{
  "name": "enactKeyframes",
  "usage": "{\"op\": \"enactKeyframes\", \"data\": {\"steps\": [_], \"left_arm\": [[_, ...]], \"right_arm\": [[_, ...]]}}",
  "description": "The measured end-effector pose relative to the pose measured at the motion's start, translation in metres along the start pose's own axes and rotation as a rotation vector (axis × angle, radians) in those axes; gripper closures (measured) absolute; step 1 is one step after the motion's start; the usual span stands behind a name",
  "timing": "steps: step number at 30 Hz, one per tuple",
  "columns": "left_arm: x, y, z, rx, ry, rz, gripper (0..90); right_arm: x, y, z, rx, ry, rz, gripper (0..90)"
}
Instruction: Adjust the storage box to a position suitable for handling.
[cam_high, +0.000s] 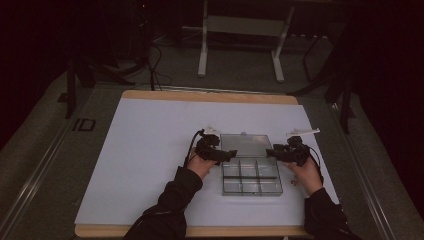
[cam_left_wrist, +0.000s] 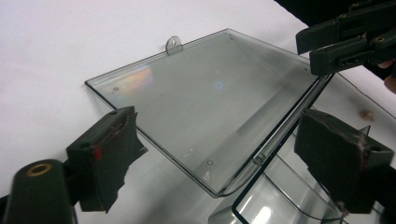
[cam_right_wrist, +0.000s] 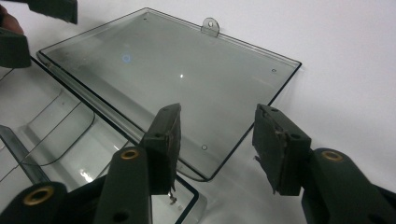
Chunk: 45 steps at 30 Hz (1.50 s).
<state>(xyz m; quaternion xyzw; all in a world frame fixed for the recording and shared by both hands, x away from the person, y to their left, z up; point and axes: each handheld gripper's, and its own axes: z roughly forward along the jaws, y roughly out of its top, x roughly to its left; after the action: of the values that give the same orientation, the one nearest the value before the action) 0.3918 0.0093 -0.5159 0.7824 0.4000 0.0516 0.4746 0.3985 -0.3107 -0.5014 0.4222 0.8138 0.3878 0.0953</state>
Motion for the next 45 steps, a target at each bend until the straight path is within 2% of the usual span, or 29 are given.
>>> {"op": "enactKeyframes", "data": {"steps": [2,5,7,9,15,19,21,23,29,37,40,41,45], "left_arm": [[0.0,0.0,-0.002,0.003,-0.015,0.01,7.1],[-0.001,0.0,-0.005,0.001,-0.01,0.027,3.4],[-0.002,0.0,-0.008,-0.001,-0.019,0.032,3.4],[-0.004,-0.001,-0.012,0.003,-0.01,0.057,3.4],[-0.007,-0.005,-0.022,-0.003,-0.014,0.066,3.4],[-0.01,-0.01,-0.028,-0.001,-0.003,0.087,3.4],[-0.011,-0.012,-0.031,-0.001,-0.011,0.09,3.5],[-0.01,-0.015,-0.034,0.0,-0.014,0.112,3.5],[-0.009,-0.023,-0.043,-0.017,-0.023,0.107,3.4],[-0.014,-0.033,-0.049,-0.002,-0.03,0.123,3.5],[-0.016,-0.036,-0.05,-0.001,-0.038,0.126,3.5],[-0.016,-0.036,-0.05,-0.001,-0.038,0.126,3.4],[-0.019,-0.042,-0.052,-0.004,-0.043,0.129,3.4]], "right_arm": [[0.0,0.0,-0.001,0.003,-0.001,-0.006,49.7],[0.001,0.001,-0.004,0.009,-0.002,-0.022,46.8],[0.0,0.002,-0.007,0.011,-0.003,-0.025,45.0],[0.0,0.003,-0.01,0.009,-0.003,-0.032,42.4],[-0.003,0.002,-0.025,0.003,-0.009,-0.039,38.9],[-0.004,0.0,-0.035,0.006,-0.011,-0.049,38.0],[-0.003,-0.002,-0.04,0.02,-0.017,-0.072,39.7],[-0.002,-0.005,-0.044,0.035,-0.025,-0.091,40.1],[0.0,-0.015,-0.061,0.068,-0.009,-0.124,42.1],[0.0,-0.033,-0.076,0.114,-0.012,-0.16,45.8],[-0.001,-0.04,-0.078,0.16,-0.01,-0.176,47.6],[-0.001,-0.04,-0.078,0.16,-0.01,-0.176,47.6],[-0.002,-0.049,-0.081,0.233,0.005,-0.199,48.8]]}}
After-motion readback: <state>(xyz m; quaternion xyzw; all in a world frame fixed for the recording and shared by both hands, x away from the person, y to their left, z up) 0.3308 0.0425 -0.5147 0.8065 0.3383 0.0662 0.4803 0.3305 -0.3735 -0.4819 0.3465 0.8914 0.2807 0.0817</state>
